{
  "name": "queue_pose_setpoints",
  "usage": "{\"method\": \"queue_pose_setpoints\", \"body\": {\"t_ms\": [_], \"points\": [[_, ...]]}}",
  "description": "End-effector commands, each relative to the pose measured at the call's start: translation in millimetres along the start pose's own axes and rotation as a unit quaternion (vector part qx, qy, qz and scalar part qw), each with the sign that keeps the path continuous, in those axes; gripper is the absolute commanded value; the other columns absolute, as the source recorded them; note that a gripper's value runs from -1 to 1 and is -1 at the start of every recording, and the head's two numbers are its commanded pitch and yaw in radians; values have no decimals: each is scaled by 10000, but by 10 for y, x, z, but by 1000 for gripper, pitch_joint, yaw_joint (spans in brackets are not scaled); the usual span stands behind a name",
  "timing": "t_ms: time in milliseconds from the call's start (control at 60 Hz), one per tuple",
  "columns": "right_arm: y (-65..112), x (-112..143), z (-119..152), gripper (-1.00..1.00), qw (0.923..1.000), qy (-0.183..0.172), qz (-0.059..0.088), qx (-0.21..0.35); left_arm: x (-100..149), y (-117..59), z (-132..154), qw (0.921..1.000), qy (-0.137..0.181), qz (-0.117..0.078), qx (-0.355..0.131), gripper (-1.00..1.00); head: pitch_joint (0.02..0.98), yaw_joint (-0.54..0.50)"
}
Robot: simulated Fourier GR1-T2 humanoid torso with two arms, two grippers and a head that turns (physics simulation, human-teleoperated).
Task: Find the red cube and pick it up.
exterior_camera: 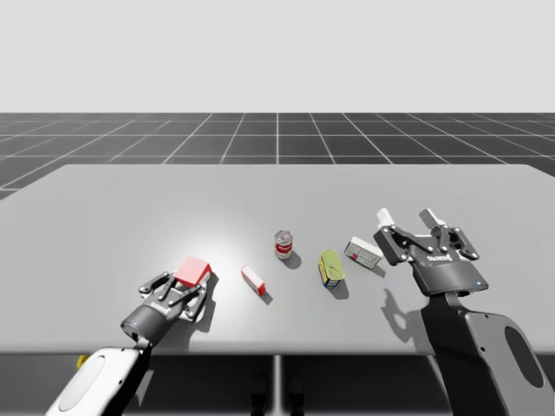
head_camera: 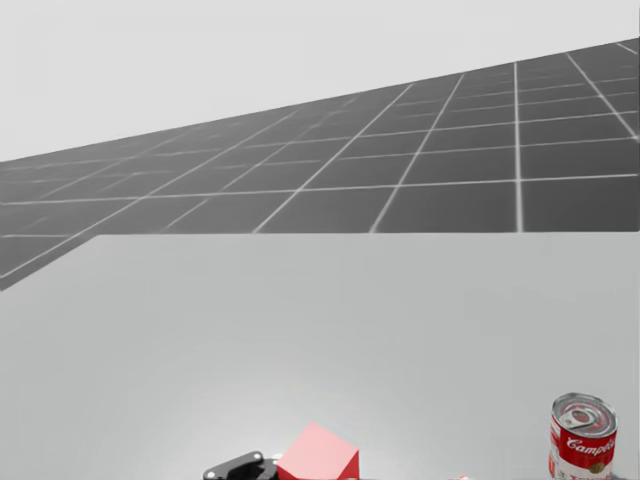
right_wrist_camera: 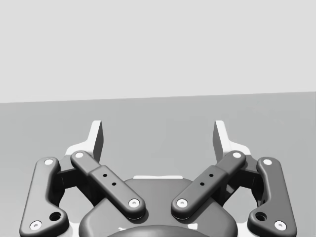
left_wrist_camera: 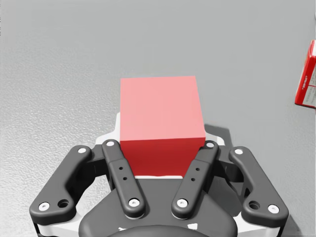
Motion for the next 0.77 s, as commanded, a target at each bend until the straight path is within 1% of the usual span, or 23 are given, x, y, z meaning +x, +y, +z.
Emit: {"method": "queue_pose_setpoints", "body": {"t_ms": [17,117,183,217,250,283,400,450,533,567,583,633,650,700,717,767], "points": [[-19,-2,-7,-1000,10000,3,6,-11,4,-116,47,9981,109,-208,-574,1000,454,400],[-26,-5,-12,-1000,10000,-1,13,-2,241,-86,124,9979,-57,-361,-536,1000,459,399],[-30,-11,-13,-1000,10000,-20,36,17,441,-54,196,9970,-206,-541,-508,1000,459,400],[-31,-14,-15,-1000,10000,-26,37,24,526,-37,226,9966,-277,-608,-477,1000,459,400],[-32,-17,-18,-1000,10000,-26,37,25,581,-26,249,9964,-319,-634,-471,1000,458,401],[-33,-20,-20,-1000,10000,-29,47,29,682,-2,283,9957,-394,-733,-412,1000,456,401],[-40,-20,-21,-1000,10000,-41,51,38,885,52,338,9946,-590,-813,-271,1000,454,402],[-40,-20,-20,-1000,10000,-43,49,47,1000,81,366,9937,-704,-844,-217,1000,453,401],[-41,-22,-23,-1000,10000,-28,52,50,1219,125,408,9912,-919,-950,-86,1000,450,399],[-40,-22,-22,-1000,10000,-26,58,49,1246,130,411,9907,-947,-974,-72,1000,450,398],[-39,-25,-23,-1000,10000,-22,68,51,1356,159,417,9887,-1066,-1053,21,1000,450,398],[-36,-27,-24,-1000,10000,-17,81,52,1441,182,423,9878,-1135,-1063,32,1000,449,397],[-37,-31,-26,-1000,9999,-13,95,57,1529,204,429,9860,-1220,-1134,111,1000,449,396],[-37,-34,-26,-1000,9999,-5,106,62,1621,225,436,9843,-1305,-1177,167,1000,449,395],[-38,-38,-28,-1000,9999,5,117,64,1716,241,449,9827,-1400,-1198,210,1000,448,393],[-34,-39,-27,-1000,9999,15,121,71,1810,253,467,9805,-1499,-1240,266,1000,448,393]]}}
